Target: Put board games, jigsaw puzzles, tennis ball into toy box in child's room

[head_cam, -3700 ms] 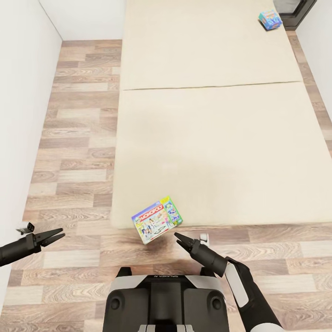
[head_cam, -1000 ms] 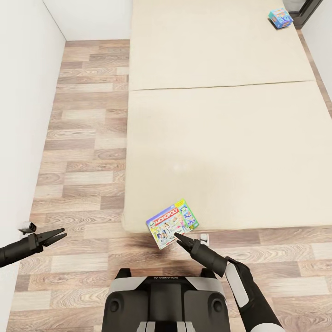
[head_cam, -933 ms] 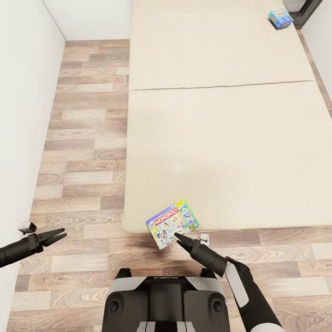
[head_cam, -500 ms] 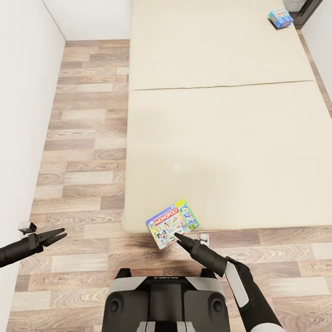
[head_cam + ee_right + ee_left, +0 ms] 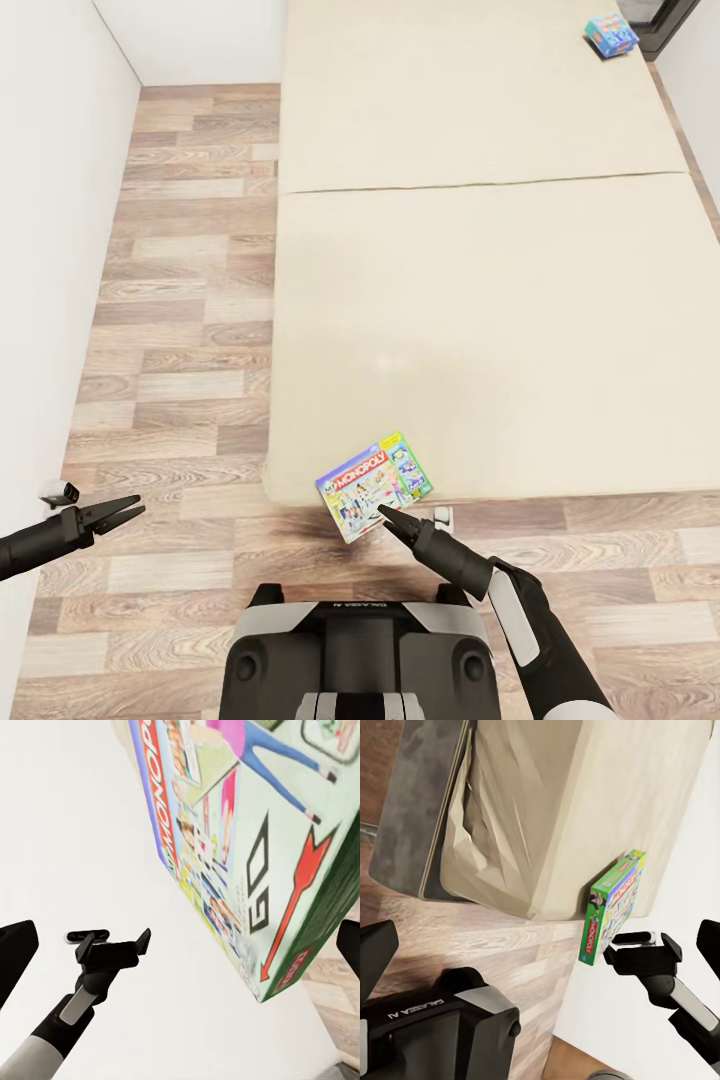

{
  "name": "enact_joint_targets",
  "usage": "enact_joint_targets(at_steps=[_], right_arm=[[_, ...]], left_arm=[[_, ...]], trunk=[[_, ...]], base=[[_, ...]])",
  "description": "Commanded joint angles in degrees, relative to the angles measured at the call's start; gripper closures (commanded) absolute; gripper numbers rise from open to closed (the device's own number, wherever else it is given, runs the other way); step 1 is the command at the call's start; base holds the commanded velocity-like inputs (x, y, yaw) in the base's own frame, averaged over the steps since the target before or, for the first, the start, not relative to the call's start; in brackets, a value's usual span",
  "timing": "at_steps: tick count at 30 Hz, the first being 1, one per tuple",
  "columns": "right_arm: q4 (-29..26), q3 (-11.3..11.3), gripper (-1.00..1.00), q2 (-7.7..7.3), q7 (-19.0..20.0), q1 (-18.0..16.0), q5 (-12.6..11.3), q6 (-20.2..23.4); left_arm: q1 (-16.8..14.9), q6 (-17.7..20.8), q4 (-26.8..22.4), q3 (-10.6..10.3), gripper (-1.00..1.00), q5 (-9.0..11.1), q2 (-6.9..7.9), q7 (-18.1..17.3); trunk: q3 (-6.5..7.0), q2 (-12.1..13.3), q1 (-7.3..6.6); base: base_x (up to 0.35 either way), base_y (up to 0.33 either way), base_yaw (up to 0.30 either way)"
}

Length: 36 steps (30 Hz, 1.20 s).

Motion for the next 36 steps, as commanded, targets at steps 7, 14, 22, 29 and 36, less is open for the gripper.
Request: enact_joint_targets(at_steps=[7, 14, 22, 29, 36], right_arm=[[0.0, -0.13, -1.0, 0.05, 0.09, -0.02, -0.13, 0.36], [0.0, -0.17, -1.0, 0.05, 0.09, -0.02, -0.13, 0.38], [0.0, -0.16, -1.0, 0.05, 0.09, -0.02, -0.13, 0.36], [0.0, -0.15, -1.0, 0.05, 0.09, -0.02, -0.13, 0.36], [0.0, -0.17, -1.0, 0.05, 0.09, -0.02, -0.13, 0.36]], left_arm=[[-0.02, 0.58, 0.01, 0.01, -1.0, -0.05, 0.01, -0.23], [-0.03, 0.57, 0.01, 0.01, -1.0, -0.02, 0.01, -0.23], [-0.04, 0.58, 0.01, 0.01, -1.0, -0.03, -0.1, -0.23], [-0.04, 0.59, 0.01, 0.01, -1.0, -0.02, -0.29, -0.23], [-0.05, 0.63, 0.01, 0.01, -1.0, 0.01, -0.34, -0.23]], trunk=[[-0.92, -2.03, 1.1], [-2.17, -4.83, 2.64], [-2.71, -6.04, 3.3], [-3.79, -8.44, 4.62], [-3.79, -8.44, 4.62]], base=[[0.0, 0.0, 0.0], [0.0, 0.0, 0.0], [0.0, 0.0, 0.0], [0.0, 0.0, 0.0], [0.0, 0.0, 0.0]])
